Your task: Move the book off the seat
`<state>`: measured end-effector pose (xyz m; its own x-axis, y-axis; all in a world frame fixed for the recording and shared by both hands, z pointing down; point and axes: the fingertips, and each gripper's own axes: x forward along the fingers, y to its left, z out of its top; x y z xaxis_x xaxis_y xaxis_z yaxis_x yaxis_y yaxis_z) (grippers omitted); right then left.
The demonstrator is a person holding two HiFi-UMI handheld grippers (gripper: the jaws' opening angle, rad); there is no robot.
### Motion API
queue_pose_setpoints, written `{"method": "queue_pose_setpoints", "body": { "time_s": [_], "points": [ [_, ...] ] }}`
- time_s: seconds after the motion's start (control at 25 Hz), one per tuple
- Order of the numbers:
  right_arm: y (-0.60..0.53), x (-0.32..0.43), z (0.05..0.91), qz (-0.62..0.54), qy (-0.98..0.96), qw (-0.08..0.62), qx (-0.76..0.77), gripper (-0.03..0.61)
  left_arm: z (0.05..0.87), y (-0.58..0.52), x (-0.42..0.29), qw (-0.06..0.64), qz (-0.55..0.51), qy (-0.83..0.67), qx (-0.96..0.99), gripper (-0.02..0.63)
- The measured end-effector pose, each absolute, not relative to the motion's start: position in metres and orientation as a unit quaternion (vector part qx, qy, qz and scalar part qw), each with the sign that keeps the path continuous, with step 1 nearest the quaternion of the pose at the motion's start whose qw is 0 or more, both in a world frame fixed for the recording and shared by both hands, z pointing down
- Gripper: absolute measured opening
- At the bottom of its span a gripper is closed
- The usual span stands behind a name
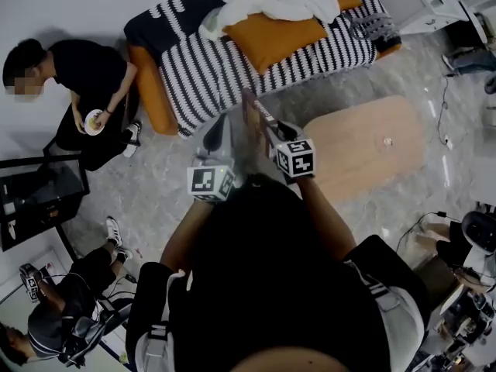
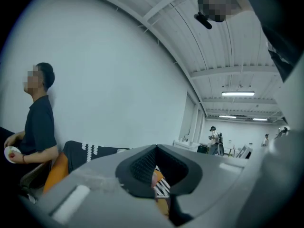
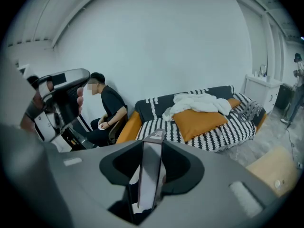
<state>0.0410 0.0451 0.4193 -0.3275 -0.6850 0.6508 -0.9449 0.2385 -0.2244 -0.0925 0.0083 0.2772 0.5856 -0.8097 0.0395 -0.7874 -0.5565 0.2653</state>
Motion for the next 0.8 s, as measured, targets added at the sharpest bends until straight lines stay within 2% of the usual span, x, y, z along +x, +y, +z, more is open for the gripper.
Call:
{"method": "queue_pose_setpoints", "body": {
  "time_s": [0.32, 0.8],
  "points": [
    [0.053, 0.05, 0.42, 0.312, -0.735, 0.218, 0.562, 0.14, 0.266, 0.0, -0.089, 0.134, -0.056, -0.431, 0.891, 0.005],
    [0.038, 0.009, 0.402, 0.323, -0.698, 0.192, 0.609, 0.139, 0.257, -0.034, -0.107, 0.161, -0.077, -0.36, 0.916, 0.005]
  ]
}}
